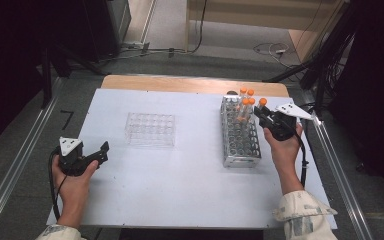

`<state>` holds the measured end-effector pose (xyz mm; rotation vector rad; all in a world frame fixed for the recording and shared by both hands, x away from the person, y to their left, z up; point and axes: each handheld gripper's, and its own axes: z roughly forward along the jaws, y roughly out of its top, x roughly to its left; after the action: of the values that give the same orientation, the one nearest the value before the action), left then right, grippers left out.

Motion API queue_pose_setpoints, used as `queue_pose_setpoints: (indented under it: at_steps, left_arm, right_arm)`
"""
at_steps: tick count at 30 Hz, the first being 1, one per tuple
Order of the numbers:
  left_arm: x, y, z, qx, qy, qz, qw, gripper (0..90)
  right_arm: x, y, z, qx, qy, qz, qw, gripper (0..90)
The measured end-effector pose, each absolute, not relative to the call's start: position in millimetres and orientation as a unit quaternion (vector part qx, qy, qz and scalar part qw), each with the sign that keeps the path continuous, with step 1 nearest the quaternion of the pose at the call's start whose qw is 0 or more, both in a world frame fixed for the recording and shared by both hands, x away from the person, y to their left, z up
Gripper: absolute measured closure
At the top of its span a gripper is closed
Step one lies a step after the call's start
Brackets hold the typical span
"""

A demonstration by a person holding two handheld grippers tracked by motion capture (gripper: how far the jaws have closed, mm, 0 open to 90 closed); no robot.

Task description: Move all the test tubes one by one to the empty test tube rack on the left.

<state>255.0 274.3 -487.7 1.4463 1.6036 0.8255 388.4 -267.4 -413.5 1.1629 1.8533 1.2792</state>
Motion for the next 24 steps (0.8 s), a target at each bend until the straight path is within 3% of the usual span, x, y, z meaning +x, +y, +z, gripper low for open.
queue_pose_setpoints:
  at_steps: [24]
  left_arm:
    - [269.7,233.5,-446.0,0.595,0.579,0.318,0.459,14.8]
  right_arm:
    - [365.4,-201.7,-406.4,0.373,0.733,0.514,0.243,71.8]
